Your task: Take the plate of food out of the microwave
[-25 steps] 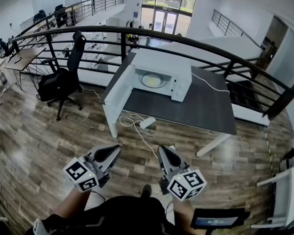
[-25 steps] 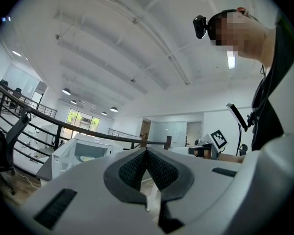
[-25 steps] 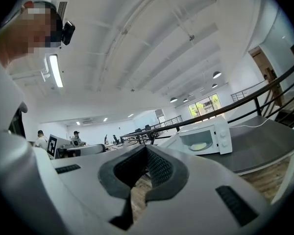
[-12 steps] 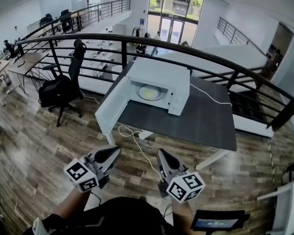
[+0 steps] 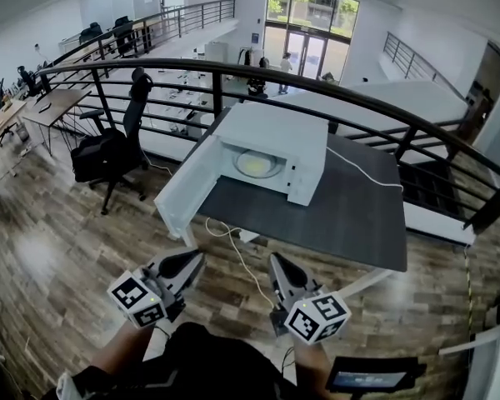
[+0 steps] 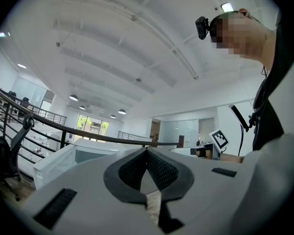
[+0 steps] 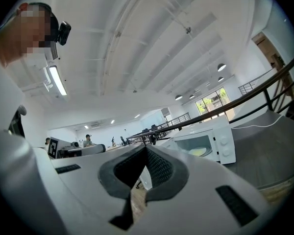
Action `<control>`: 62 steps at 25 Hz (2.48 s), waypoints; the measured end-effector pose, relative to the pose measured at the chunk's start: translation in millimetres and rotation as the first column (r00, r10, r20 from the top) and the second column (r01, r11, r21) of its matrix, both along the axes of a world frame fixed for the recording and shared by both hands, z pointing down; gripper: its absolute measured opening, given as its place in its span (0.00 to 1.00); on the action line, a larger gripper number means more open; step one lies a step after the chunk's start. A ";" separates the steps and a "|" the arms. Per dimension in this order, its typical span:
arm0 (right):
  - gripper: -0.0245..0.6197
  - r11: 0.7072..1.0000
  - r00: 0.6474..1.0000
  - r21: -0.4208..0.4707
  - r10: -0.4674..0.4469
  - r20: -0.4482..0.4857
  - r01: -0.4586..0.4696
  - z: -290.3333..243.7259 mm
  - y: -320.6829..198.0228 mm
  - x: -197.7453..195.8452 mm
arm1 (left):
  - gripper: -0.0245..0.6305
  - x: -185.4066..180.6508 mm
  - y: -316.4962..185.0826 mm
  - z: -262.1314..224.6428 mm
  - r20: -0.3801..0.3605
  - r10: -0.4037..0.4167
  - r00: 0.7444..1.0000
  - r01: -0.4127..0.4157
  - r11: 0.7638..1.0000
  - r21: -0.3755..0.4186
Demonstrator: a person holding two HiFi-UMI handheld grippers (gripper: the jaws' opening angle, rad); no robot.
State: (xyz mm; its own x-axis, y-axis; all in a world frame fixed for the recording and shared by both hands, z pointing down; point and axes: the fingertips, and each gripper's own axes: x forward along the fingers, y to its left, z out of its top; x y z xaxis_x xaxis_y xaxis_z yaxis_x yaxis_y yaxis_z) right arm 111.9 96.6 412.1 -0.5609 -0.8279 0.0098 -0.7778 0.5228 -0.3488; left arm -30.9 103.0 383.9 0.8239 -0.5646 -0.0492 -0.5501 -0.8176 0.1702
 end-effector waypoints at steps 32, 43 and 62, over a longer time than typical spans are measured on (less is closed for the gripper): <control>0.04 0.997 0.997 -0.042 0.070 0.025 -0.069 4.9 -221.1 -90.3 | 0.04 -87.8 -217.8 -7.4 -0.021 0.082 0.996 -0.082 0.997 0.015; 0.04 0.993 0.995 -0.075 0.095 0.021 -0.093 16.9 -260.2 -86.7 | 0.04 -80.2 -254.3 2.2 -0.025 0.125 0.992 -0.125 0.992 -0.023; 0.04 0.989 0.995 -0.146 0.035 0.089 -0.022 56.8 -348.4 -19.4 | 0.04 -8.4 -317.8 -8.6 -0.010 0.025 1.000 -0.025 1.000 0.000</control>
